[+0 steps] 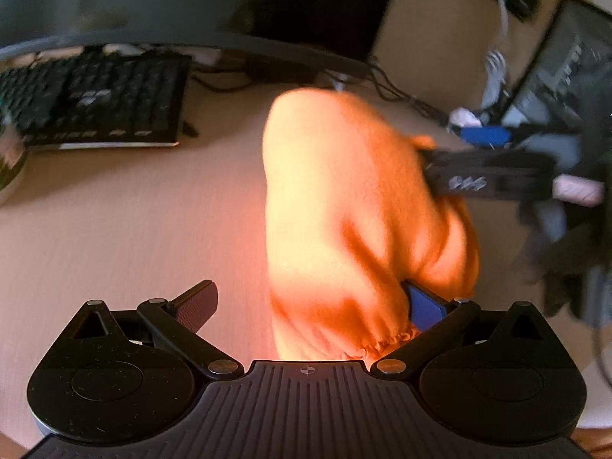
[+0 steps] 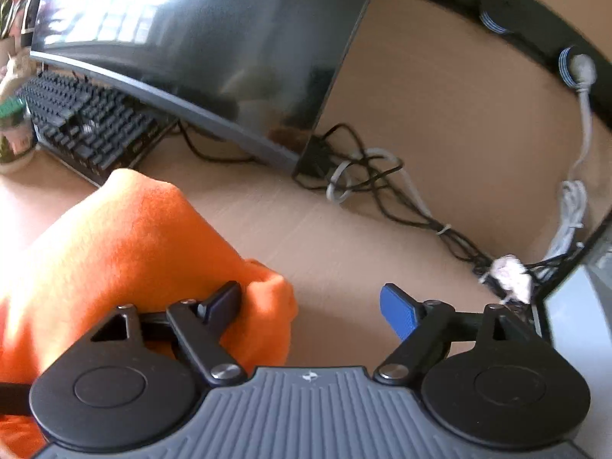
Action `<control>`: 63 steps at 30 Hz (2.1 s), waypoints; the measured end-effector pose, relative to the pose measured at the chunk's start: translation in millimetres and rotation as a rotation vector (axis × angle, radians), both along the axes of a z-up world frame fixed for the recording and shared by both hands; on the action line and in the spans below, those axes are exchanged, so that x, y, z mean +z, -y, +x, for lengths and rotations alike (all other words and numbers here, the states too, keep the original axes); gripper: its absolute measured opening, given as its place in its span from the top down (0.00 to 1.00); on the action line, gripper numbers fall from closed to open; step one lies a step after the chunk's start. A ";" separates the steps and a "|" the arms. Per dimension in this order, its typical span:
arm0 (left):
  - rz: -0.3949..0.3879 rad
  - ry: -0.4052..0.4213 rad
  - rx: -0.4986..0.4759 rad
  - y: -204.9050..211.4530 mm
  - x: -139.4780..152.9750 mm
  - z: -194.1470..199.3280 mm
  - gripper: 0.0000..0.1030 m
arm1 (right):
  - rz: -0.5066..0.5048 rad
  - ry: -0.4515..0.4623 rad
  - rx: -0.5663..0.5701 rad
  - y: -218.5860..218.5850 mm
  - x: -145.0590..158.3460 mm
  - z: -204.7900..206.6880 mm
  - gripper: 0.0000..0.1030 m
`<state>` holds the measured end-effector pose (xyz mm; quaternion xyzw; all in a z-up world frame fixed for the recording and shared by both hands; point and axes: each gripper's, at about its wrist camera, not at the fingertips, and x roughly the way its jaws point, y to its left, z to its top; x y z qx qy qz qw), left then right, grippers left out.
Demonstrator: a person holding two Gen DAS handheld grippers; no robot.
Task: Fold clothes
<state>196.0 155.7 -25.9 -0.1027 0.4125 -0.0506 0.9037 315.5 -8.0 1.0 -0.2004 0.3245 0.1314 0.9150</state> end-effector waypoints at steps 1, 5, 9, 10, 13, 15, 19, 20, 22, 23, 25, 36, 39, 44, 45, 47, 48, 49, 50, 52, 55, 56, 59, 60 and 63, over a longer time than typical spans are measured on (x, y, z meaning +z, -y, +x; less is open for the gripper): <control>0.008 0.005 -0.005 1.6 0.0 0.1 0.00 | 0.005 -0.007 -0.005 1.8 -1.1 -3.7 0.10; -0.012 0.005 0.000 -1.0 -1.0 -0.3 0.00 | 0.023 -0.034 -0.025 8.9 -5.5 -18.5 0.02; -0.011 0.031 -0.008 -5.4 10.0 -0.4 0.00 | 0.042 -0.061 -0.044 16.0 -9.8 -33.3 0.02; -0.036 0.045 0.000 -10.2 14.9 -0.4 0.00 | 0.042 -0.062 -0.044 16.3 -9.8 -35.0 0.02; -0.133 0.068 0.050 -27.5 24.5 2.8 0.00 | 0.048 -0.050 -0.048 15.1 -8.5 -36.5 0.02; -0.124 0.048 0.089 -31.8 22.4 9.0 0.00 | 0.067 -0.048 -0.063 12.8 -8.6 -38.3 0.02; -0.076 0.004 0.085 -23.0 10.2 15.9 0.00 | 0.083 -0.033 -0.086 4.0 -12.9 -42.1 0.02; -0.067 0.002 0.072 -20.3 9.1 16.3 0.00 | 0.094 -0.033 -0.094 5.6 -11.3 -42.9 0.02; -0.040 -0.008 0.050 -15.9 6.2 17.0 0.00 | 0.154 -0.036 -0.126 18.7 -4.1 -44.3 0.02; -0.030 -0.015 0.047 -14.5 4.4 16.0 0.00 | 0.188 -0.037 -0.144 26.1 -0.1 -45.1 0.02; -0.026 -0.029 0.046 -13.5 0.6 14.6 0.00 | 0.261 -0.029 -0.190 41.5 9.4 -46.1 0.02; 0.033 -0.056 0.054 -7.4 1.8 11.6 0.00 | 0.138 0.086 -0.117 10.1 9.8 5.5 0.00; 0.040 -0.062 0.067 -10.0 2.0 9.1 0.00 | 0.109 0.072 -0.100 1.4 -1.6 12.1 0.00; 0.026 -0.071 0.078 -13.3 0.5 6.8 0.00 | 0.091 0.075 -0.106 -4.1 -0.1 6.3 0.00; 0.028 -0.071 0.077 -12.9 0.6 6.8 0.00 | 0.081 0.075 -0.107 -5.3 1.0 4.9 0.00; 0.033 -0.071 0.072 -12.3 1.0 7.1 0.00 | 0.070 0.073 -0.095 -5.2 8.5 0.6 0.00; 0.036 -0.070 0.070 -12.0 1.7 7.2 0.00 | 0.096 0.074 -0.089 -0.6 14.7 -4.1 0.00; 0.037 -0.068 0.069 -12.2 2.2 7.2 0.00 | 0.134 0.076 -0.084 5.6 21.7 -10.2 0.00; 0.036 -0.068 0.070 -12.1 2.2 6.9 0.00 | 0.177 0.078 -0.076 12.5 26.9 -17.6 0.00; 0.030 -0.069 0.071 -12.7 1.8 6.7 0.00 | 0.267 0.080 -0.057 27.2 35.4 -34.3 0.00; 0.018 -0.069 0.074 -13.8 1.2 6.7 0.00 | 0.265 0.035 -0.062 34.8 23.4 -48.5 0.00; 0.014 -0.070 0.076 -14.2 1.1 6.9 0.00 | 0.211 0.007 -0.062 31.5 13.0 -48.6 0.00; 0.009 -0.082 0.053 -11.6 0.3 7.5 0.00 | 0.030 -0.023 -0.081 16.7 -21.0 -50.2 0.00; 0.014 -0.081 0.050 -10.6 1.8 7.0 0.00 | 0.020 -0.005 -0.087 15.1 -24.5 -53.5 0.00; -0.004 -0.057 0.051 -13.9 14.6 5.4 0.00 | 0.009 0.002 -0.087 14.1 -24.2 -55.1 0.00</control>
